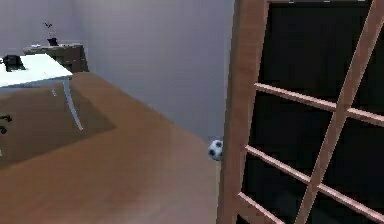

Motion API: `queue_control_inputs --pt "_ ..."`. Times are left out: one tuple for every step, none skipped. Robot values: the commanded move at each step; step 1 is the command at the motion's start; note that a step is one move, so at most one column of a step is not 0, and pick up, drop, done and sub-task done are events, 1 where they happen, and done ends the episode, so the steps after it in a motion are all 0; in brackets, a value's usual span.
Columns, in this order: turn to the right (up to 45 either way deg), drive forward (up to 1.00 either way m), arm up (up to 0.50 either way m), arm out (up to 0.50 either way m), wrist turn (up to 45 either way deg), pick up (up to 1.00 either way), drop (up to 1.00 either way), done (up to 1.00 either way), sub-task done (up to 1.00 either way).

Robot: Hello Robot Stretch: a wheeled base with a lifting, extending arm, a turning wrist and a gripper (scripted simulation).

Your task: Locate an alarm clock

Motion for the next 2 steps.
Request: queue_control_inputs --pt "45.0 0.00 0.00 0.00 0.0 0.00 0.00 0.00 0.00" --pt "3.0 0.00 0.00 0.00 0.0 0.00 0.00 0.00 0.00"
